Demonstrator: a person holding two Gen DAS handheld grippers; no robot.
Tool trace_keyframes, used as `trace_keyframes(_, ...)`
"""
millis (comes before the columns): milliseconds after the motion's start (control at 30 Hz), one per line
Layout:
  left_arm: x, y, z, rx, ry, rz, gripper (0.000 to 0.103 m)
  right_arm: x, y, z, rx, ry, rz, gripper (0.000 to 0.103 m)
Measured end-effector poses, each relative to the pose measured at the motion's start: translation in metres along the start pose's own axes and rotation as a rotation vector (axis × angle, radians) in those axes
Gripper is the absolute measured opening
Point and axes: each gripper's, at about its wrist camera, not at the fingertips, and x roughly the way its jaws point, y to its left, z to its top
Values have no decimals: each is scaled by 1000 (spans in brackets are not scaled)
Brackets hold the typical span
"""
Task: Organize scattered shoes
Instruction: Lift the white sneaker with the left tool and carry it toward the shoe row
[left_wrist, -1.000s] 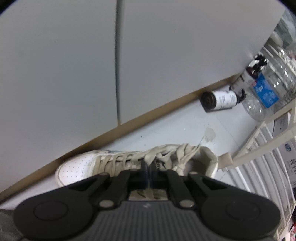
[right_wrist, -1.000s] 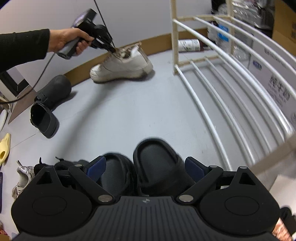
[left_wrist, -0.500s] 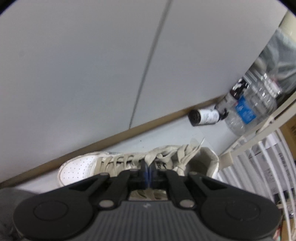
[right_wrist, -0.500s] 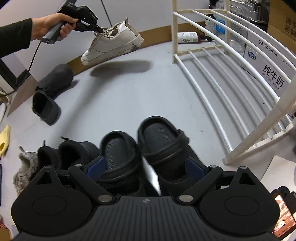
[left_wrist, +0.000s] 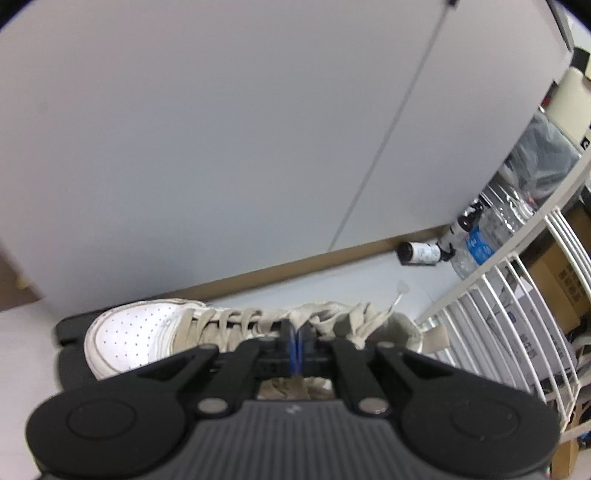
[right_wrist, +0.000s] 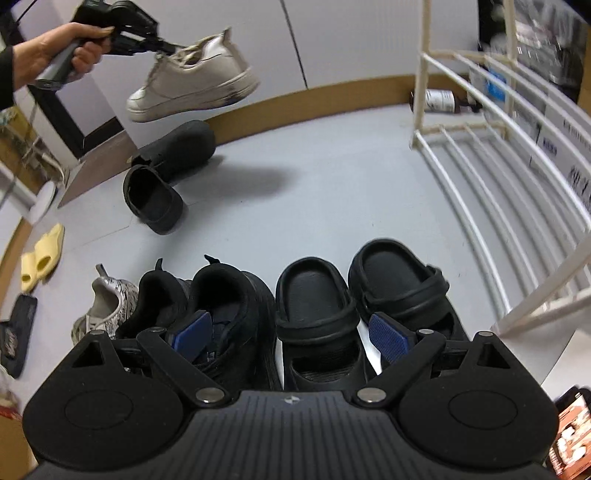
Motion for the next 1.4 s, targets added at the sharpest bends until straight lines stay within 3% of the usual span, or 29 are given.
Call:
trace_keyframes(233,-82,39,-47,-55,-23,38,1,-23,39,9,-97,12,-15,95)
trace_keyframes(800,-230,135,-160,-243,-71,50,1,-151,141,53,-170,-29,-49,95)
trace_keyframes(1100,-259,185,-212,-285,-74,86,1,-168,191,46,-200,15,-74,95)
trace_keyframes(1400,-241,224,-278,-339,-29,92,1,-179,226,26,-255,53,-49,95)
